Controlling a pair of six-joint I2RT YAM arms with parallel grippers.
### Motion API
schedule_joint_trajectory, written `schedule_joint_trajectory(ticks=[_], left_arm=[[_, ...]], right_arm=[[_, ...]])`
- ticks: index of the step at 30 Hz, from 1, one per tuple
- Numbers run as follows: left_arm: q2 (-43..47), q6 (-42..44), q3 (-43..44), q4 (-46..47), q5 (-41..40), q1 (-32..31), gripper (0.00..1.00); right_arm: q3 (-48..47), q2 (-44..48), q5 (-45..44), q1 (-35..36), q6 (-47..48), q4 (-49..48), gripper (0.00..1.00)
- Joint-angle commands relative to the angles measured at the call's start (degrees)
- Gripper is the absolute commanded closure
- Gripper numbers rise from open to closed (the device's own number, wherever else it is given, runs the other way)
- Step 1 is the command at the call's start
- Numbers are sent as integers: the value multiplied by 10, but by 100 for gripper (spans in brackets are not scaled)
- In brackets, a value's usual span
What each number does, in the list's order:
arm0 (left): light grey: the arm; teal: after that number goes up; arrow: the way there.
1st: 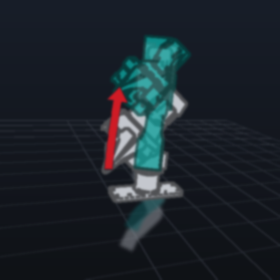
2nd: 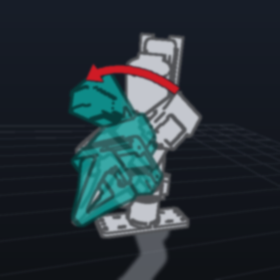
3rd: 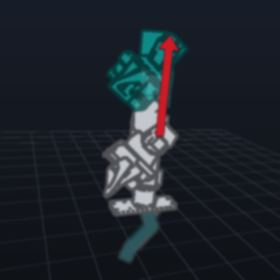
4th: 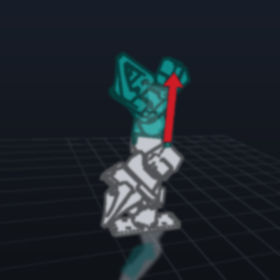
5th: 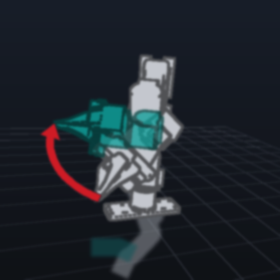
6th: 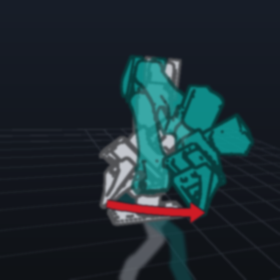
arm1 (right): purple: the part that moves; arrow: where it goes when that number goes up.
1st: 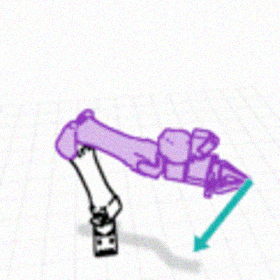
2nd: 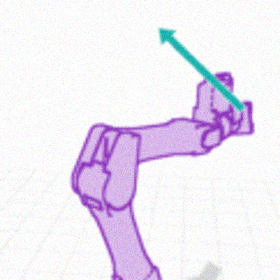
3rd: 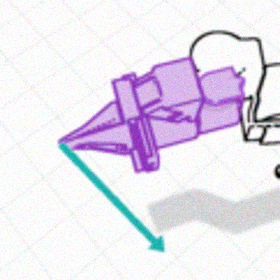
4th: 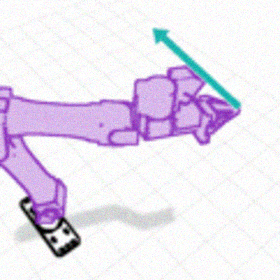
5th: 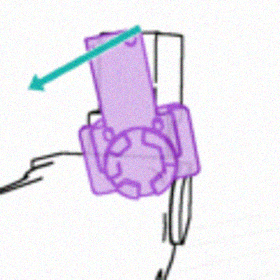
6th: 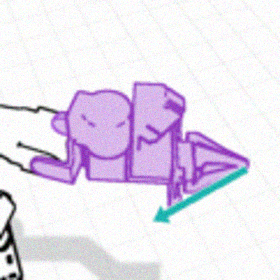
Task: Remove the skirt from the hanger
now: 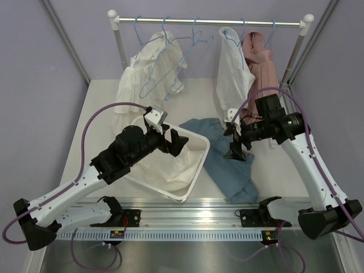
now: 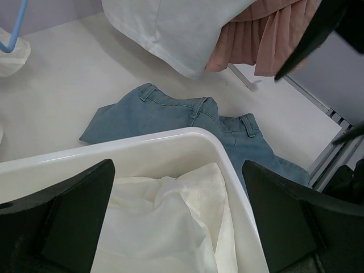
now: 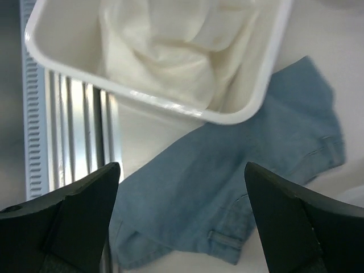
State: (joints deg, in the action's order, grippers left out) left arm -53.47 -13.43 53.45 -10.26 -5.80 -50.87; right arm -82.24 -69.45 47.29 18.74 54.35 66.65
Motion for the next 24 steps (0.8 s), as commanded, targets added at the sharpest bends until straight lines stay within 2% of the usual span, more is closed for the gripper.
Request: schedule_joint_trajectory(ticks=[1, 5, 8, 12, 16, 22, 24], left_arm=[[4, 12, 11, 34, 9, 2, 1], [9, 12, 6, 31, 4, 2, 1], [11, 9, 3, 29, 3, 2, 1], [17, 0, -4, 26, 2, 2, 1], [24, -4, -12, 25, -7, 2, 1], [31, 1, -15, 21, -20, 2, 1], [32, 2, -16, 19, -24, 2, 1]], right_arm=[[82, 38, 27, 0, 119, 69, 3], [203, 57, -61, 0, 28, -36, 5], [272, 62, -153, 1, -79, -165, 7], [322, 48, -255, 9, -185, -312, 8], [362, 17, -374, 42, -231, -415, 7], [407, -26, -428, 74, -246, -499, 11], [425, -38, -452, 76, -255, -528, 17]])
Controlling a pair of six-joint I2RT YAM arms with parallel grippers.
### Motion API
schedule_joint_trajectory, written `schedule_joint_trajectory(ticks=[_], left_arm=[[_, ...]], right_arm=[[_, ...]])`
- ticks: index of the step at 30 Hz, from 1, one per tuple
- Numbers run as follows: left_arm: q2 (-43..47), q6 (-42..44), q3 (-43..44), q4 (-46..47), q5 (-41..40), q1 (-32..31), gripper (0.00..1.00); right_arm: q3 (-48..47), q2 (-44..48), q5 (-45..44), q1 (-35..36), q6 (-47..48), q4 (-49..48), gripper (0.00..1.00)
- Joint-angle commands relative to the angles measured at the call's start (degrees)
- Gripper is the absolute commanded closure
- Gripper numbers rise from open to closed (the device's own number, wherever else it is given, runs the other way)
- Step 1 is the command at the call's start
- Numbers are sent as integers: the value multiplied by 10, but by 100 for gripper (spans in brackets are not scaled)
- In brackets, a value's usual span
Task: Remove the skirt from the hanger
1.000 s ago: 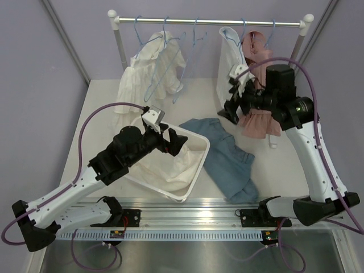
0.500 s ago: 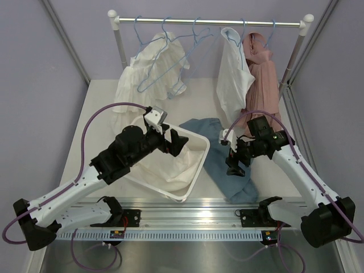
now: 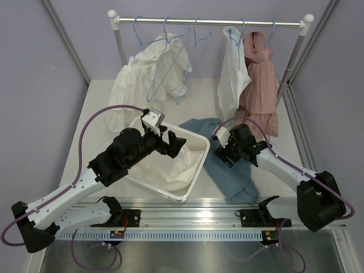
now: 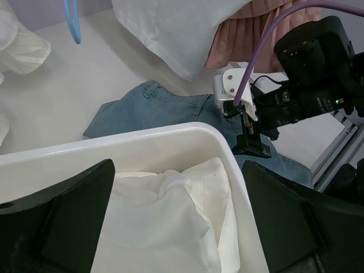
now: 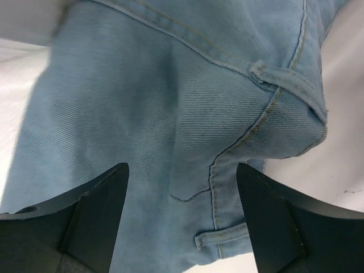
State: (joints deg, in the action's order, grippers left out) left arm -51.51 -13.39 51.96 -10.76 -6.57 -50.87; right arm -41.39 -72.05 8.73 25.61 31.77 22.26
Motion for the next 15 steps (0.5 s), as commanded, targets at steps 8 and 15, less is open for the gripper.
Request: schedule_joint_trajectory(ticks=[8, 15], left_arm=[[18, 6, -6, 21, -25, 2, 1], [25, 8, -9, 16, -31, 2, 1]], right_arm=[[-5, -92, -74, 8, -71, -63, 62], [-17, -16, -22, 8, -62, -6, 100]])
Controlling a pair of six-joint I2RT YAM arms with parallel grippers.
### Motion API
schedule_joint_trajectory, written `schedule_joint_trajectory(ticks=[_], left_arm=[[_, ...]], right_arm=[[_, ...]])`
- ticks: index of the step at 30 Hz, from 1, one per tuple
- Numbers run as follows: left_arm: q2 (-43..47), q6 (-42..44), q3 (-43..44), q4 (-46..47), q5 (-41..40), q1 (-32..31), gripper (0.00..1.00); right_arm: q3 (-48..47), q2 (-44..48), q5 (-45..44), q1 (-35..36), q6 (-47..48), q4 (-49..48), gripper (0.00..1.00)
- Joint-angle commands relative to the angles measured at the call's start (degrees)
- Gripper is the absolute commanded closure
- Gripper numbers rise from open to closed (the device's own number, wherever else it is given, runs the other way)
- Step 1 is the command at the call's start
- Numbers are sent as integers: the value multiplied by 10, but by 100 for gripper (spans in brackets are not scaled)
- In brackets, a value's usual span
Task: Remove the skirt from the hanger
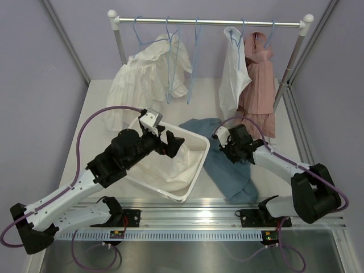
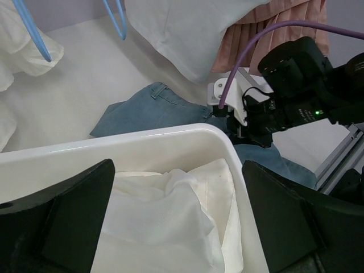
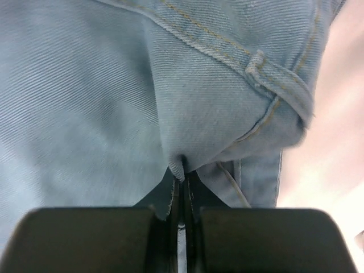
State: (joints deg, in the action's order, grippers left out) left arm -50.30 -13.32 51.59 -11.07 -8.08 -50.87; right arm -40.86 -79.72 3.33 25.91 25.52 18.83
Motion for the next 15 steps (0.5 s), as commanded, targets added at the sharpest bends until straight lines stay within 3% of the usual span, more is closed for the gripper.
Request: schedule_joint_trajectory(ticks=[1, 9, 15], left_arm=[[13, 8, -8, 19, -18, 2, 1], [20, 16, -9, 16, -12, 2, 1], [26, 48, 3, 29, 19, 2, 1]], right_arm=[[-24, 75, 36, 5, 4, 42, 100], [-126, 230, 159, -56, 56, 235, 100], [-252, 292, 242, -58, 50, 272, 100]])
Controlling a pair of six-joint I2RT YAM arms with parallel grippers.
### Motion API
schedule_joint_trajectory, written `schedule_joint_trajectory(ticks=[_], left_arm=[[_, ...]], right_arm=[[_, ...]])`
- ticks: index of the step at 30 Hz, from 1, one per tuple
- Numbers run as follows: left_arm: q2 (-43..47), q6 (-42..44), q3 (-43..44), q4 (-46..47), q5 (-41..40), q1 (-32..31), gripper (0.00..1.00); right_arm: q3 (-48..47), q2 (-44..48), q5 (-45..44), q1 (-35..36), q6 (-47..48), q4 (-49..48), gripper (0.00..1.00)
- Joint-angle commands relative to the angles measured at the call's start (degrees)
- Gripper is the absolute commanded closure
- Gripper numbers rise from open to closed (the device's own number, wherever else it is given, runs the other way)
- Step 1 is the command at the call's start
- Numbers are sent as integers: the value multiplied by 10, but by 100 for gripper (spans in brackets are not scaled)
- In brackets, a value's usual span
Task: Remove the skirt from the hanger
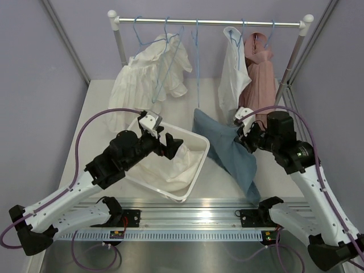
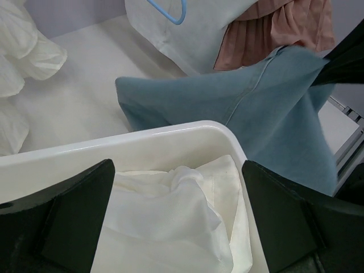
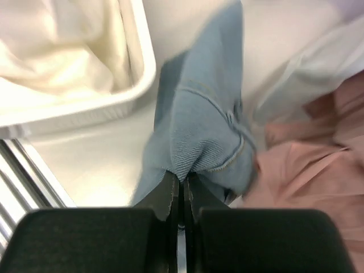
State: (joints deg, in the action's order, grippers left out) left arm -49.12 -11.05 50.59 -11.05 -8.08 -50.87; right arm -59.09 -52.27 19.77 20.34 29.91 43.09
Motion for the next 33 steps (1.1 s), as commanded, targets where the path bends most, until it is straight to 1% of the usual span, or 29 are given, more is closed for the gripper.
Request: schedule_joint_trajectory(ticks=[1, 3, 4, 6, 7, 8, 10, 12, 13, 15, 16, 18, 20, 21, 24, 25, 30, 33], left_arm=[[14, 29, 15, 30, 24, 2, 1], [15, 39, 23, 38, 42, 2, 1], [15, 42, 26, 41, 49, 2, 1], [14, 48, 33, 59, 67, 2, 1], [14, 49, 35, 77, 82, 2, 1], [11, 49, 38, 85, 99, 2, 1], [7, 50, 57, 103, 125, 2, 1], [-4, 49, 74, 106, 146, 2, 1], [-8, 49, 93, 108, 149, 2, 1], [-18, 48, 111, 108, 163, 2, 1], [-23, 48, 119, 126, 169, 2, 1], [-40, 52, 144, 137, 180, 2, 1], [-56, 59, 172, 147, 186, 2, 1], [-63, 63, 183, 148, 191, 2, 1], [-93, 84, 211, 150, 194, 2, 1], [-105, 95, 216, 150, 194, 2, 1], [-127, 115, 234, 147, 172, 2, 1], [-139, 128, 239, 150, 178, 2, 1]], right_arm=[[-108, 13, 85, -1, -1, 31, 100], [-144, -3, 106, -1, -29, 22, 100], [-176, -8, 115, -2, -39, 16, 100], [-207, -28, 151, -1, -77, -8, 100], [-238, -36, 165, -2, -106, -25, 100], [-253, -55, 191, -1, -122, -34, 100], [-301, -75, 209, -1, -163, -62, 100], [-337, -109, 227, -2, -182, -78, 100], [-379, -121, 232, -1, -200, -91, 100], [-424, -163, 253, 0, -217, -97, 100], [-466, -177, 261, -1, -239, -105, 100], [-517, -215, 282, 12, -264, -113, 100], [-544, -244, 290, 29, -282, -118, 100], [-559, -250, 293, 50, -287, -122, 100], [-579, -268, 313, 80, -296, -134, 100], [-584, -271, 318, 94, -314, -144, 100], [-612, -288, 365, 112, -350, -175, 100], [-619, -294, 394, 116, -391, -211, 100]])
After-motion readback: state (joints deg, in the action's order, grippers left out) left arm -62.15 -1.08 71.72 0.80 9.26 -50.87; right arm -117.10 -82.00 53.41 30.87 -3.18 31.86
